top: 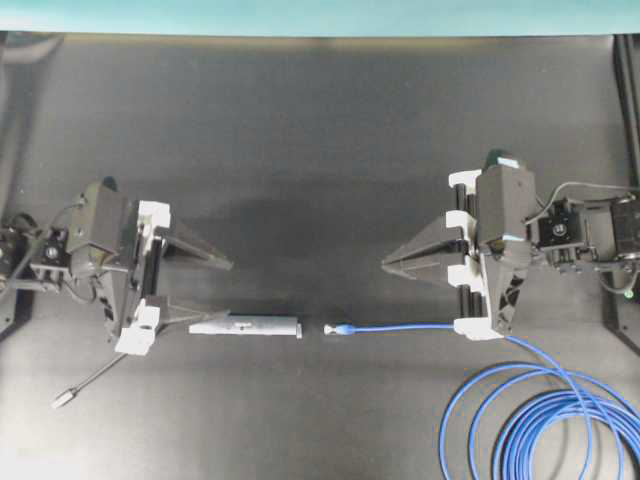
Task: Insert the LAN cable into the hub.
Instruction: 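Grasp the grey hub with left gripper, blue plug with right gripper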
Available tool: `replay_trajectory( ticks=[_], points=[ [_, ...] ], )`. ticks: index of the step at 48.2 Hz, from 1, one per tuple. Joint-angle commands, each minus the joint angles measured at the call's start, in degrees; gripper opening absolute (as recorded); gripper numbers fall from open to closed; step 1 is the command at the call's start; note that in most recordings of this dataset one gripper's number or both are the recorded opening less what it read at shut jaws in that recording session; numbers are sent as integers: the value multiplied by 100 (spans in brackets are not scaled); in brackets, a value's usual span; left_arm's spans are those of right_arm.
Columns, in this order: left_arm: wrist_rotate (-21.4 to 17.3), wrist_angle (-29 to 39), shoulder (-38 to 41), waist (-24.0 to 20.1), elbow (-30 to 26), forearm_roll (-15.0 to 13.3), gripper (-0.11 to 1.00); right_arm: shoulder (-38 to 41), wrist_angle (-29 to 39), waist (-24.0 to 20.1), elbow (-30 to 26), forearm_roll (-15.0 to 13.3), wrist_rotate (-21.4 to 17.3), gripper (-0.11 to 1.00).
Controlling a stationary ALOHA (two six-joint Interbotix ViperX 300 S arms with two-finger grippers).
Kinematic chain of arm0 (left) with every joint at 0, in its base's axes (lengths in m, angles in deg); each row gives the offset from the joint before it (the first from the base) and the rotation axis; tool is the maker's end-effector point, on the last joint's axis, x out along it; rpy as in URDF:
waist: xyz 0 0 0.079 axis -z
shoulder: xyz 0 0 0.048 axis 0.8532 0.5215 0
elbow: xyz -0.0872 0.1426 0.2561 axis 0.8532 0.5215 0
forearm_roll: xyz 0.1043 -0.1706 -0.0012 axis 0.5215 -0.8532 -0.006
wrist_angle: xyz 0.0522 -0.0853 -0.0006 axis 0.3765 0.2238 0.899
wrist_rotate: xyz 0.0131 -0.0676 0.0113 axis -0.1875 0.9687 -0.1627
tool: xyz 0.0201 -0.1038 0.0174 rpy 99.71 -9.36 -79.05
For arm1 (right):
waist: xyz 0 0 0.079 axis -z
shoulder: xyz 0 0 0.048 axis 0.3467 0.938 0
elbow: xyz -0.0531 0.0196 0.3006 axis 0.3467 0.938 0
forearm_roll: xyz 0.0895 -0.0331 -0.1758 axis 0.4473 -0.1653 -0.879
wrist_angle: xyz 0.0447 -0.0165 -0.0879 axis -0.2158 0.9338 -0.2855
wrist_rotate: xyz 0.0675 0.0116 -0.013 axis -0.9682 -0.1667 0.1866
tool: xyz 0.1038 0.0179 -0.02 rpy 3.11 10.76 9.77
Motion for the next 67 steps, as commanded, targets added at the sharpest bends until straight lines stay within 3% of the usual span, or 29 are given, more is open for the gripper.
replay_trajectory(
  ticks=[1,18,50,55,62,67],
  points=[
    [9,-334,369,123,-18,18,73,-18,-176,-26,-44,18,-44,0],
    [123,-1230,1696,149,-70,18,73,-35,-308,-35,-35,26,-325,0],
    [123,-1169,2637,193,-633,18,70,-44,-167,-35,-35,35,-369,0],
    [123,-896,2637,220,-677,18,62,-44,-105,-35,-18,35,-369,0],
    [114,-826,2549,246,-765,18,28,-53,-9,-26,0,35,-369,0],
    [105,-650,2364,220,-914,18,28,-53,-9,-26,44,35,-369,0]
  ],
)
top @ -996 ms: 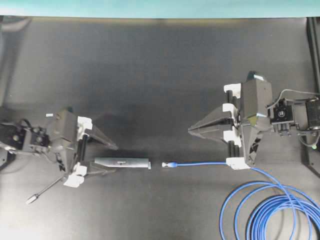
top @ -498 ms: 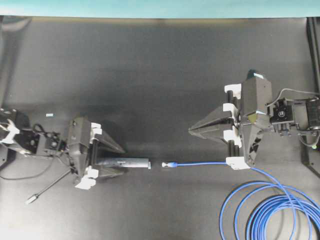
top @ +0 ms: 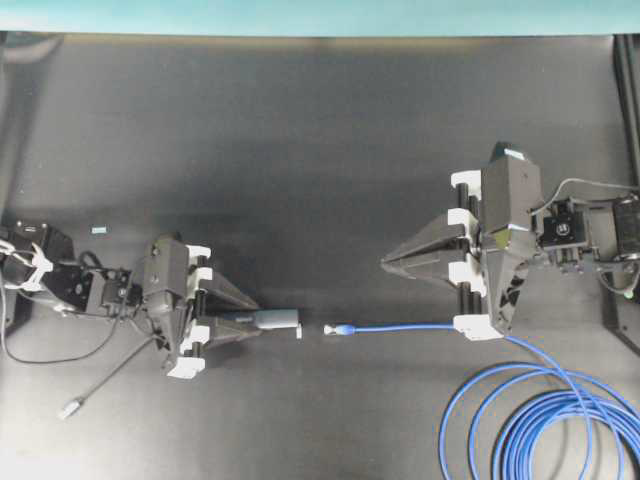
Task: Insert the LAN cable into the hub.
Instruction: 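Grasp the grey hub with left gripper, blue plug with right gripper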
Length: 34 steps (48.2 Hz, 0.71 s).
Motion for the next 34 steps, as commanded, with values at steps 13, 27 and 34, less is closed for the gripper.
replay_trajectory(
  ticks=[13,27,34],
  points=[
    [-35,2232,-1187,-44,-615,18,28,79,-62,-35,281,18,-35,0],
    [-114,5484,-2452,-114,-1538,18,28,668,-202,-62,431,9,-9,26],
    [-149,6346,-2663,-79,-1758,26,28,1222,-510,-141,325,-9,35,59]
  ],
)
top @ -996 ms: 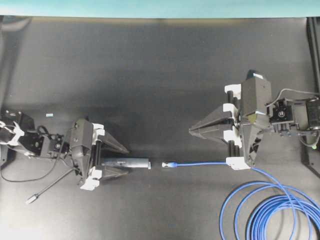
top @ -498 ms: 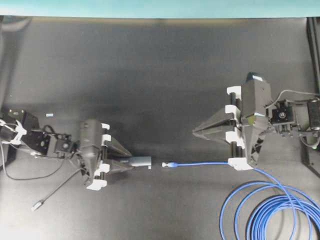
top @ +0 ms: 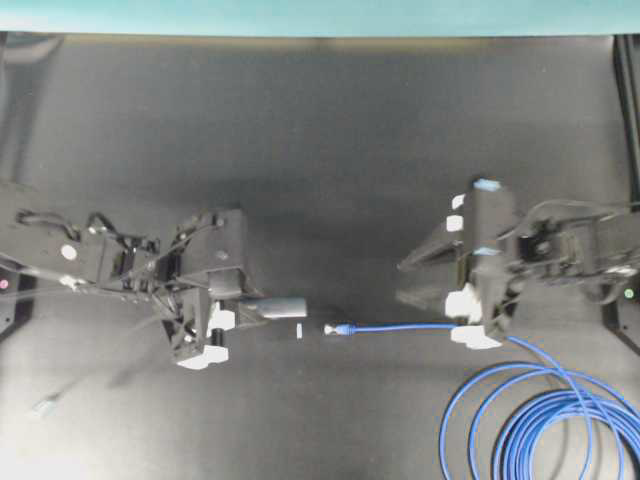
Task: Insert the LAN cable into the hub.
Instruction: 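Grasp the grey hub with left gripper, blue plug with right gripper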
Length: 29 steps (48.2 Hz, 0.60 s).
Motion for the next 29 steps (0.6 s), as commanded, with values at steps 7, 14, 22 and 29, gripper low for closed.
replay_trajectory(
  ticks=[7,14,22,29],
  points=[
    [26,369,-176,123,-202,26,28,914,-598,-272,-272,-26,44,77],
    [26,360,-167,185,-220,26,28,1477,-958,-378,-448,-26,44,75],
    [26,360,-176,185,-211,26,28,1916,-1230,-387,-694,-26,44,75],
    [35,369,-158,185,-220,26,28,2145,-1239,-404,-791,-26,44,75]
  ],
)
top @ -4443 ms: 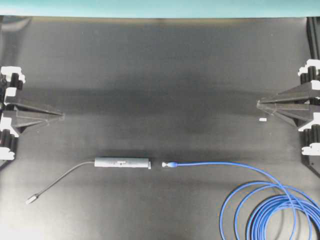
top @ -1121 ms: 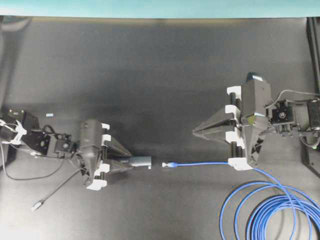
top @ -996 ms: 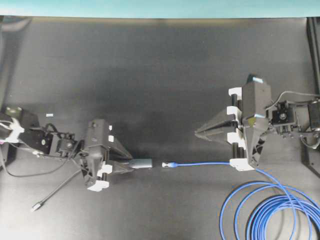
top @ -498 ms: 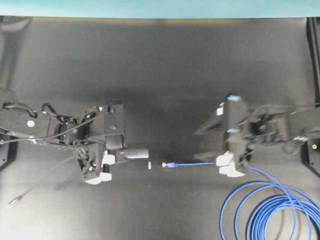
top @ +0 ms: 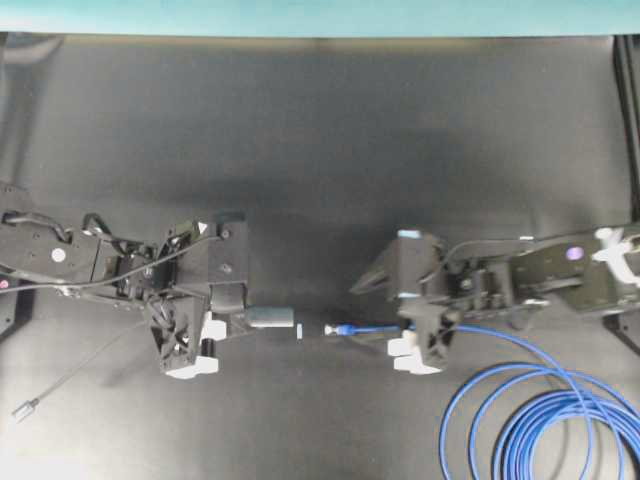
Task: Insert the LAN cable into the hub.
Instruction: 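Grasp the grey hub with left gripper, blue plug with right gripper, then lift the hub and plug, aligning the plug with the hub port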
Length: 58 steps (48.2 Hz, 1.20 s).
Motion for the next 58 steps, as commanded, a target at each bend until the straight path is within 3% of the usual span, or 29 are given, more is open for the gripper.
replay_trajectory(
  ticks=[1,13,20,24,33,41,52,58],
  points=[
    [0,-18,-79,0,-114,18,28,141,-44,-132,-105,-9,35,74],
    [0,-9,-79,9,-97,18,28,369,-35,-229,-123,-9,44,73],
    [0,0,-70,9,-88,18,28,527,-70,-229,-211,-18,53,67],
    [0,0,-70,0,-88,18,28,615,-123,-229,-281,-35,62,56],
    [-18,0,-70,9,-79,18,28,606,-70,-299,-246,-62,0,13],
    [-193,0,-62,9,-158,18,28,176,53,-422,-185,26,-88,13],
    [-809,-35,26,0,-343,18,28,-756,-79,-457,-141,53,-193,13],
    [-861,-9,88,0,-413,26,28,-888,-123,-457,-123,53,-193,13]
  ],
)
